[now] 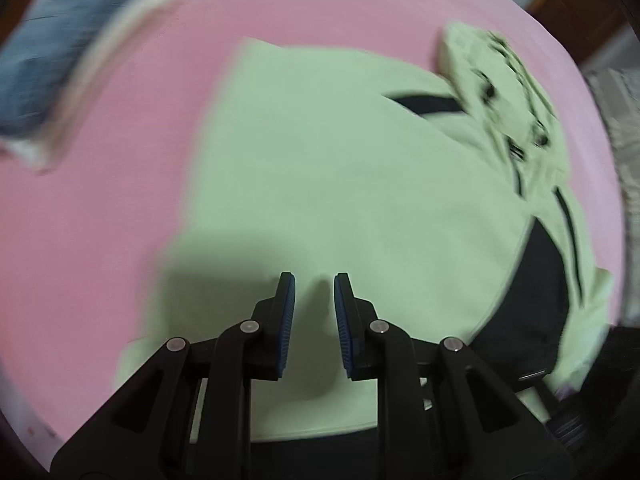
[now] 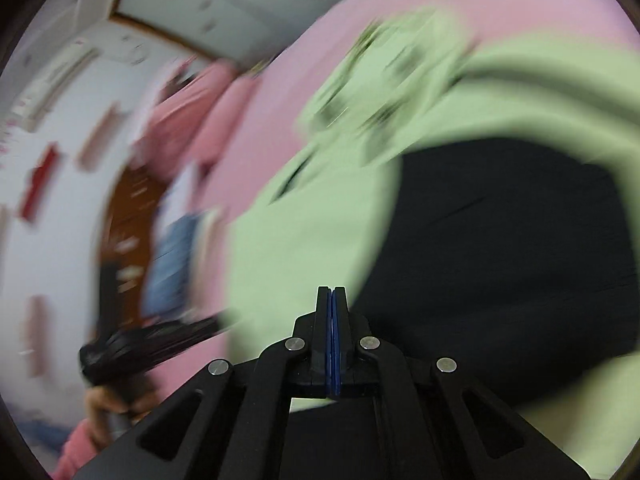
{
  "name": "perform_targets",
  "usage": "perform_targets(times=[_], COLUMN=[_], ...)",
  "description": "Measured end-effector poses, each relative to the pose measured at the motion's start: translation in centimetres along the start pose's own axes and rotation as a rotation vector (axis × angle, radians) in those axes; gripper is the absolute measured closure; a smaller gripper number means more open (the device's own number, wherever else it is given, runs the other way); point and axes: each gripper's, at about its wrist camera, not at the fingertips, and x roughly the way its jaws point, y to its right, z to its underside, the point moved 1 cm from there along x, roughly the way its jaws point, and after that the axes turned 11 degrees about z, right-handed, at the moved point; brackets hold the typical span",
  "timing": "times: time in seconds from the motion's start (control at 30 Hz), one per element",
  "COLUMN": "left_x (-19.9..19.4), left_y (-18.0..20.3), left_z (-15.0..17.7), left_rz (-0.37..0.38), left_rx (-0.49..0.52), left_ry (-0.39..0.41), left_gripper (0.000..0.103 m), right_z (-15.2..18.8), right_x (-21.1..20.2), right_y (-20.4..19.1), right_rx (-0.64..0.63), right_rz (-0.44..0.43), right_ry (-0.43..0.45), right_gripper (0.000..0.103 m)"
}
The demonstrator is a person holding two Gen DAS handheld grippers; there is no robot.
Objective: Fold large clothes
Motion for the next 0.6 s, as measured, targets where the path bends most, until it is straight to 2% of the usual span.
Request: perform_targets(times=[0.03,0.1,0.2,0.27,0.3,0.33,0.37,0.4,0.43,0.5,0.57,0.6], left_x=[1.6,3.0,3.3,3.5,3.8,4.1,4.2,4.9,5.4,5.9,5.5,4.9], left_y=[0.8,1.1,-0.4,-1.1,-1.1,-1.1,-1.2,-1.5,-1.9,-2.7,-2.9,-2.8], left_z=[-1.3,-3.7,-7.6,-9.3,-9.9,-10.6,-10.8,-11.2,-11.5,-11.6,-11.4,-10.9], left_rz=[0.006,-0.037,-0.102,-0.233,-0.31,-0.382,-0.418,-0.498,-0.539,-0.545,-0.525,-0.51], left_rx=[0.007,0.029,0.009,0.025,0.055,0.114,0.144,0.197,0.211,0.184,0.152,0.137], left_ry=[-0.031,-0.02,0.046,0.056,0.055,0.073,0.08,0.085,0.077,0.075,0.11,0.14], left_gripper=[0.084,0.085,0.085,0.085,0.085,0.084,0.084,0.084,0.084,0.084,0.085,0.085], right_z=[0.0,0.2,-2.9,-5.0,-5.8,-6.5,-7.0,-7.3,-7.6,-8.0,-8.1,-7.9], right_x=[3.2,6.5,9.1,8.5,8.1,7.2,6.8,6.4,5.9,4.8,4.0,3.8], right_y=[-1.7,-3.6,-5.2,-4.2,-3.3,-2.1,-1.3,-0.6,0.3,2.1,2.5,2.6], right_rx=[-0.018,-0.061,-0.151,-0.128,-0.096,-0.057,-0.057,-0.069,-0.072,-0.02,0.003,0.002], right_rz=[-0.041,0.006,0.16,0.28,0.261,0.307,0.391,0.475,0.547,0.562,0.599,0.59], right_ry=[-0.067,-0.11,-0.038,0.006,0.02,0.051,0.07,0.078,0.075,0.066,0.077,0.081], right_gripper=[0.103,0.103,0.103,0.103,0.103,0.103,0.103,0.103,0.103,0.103,0.103,0.103])
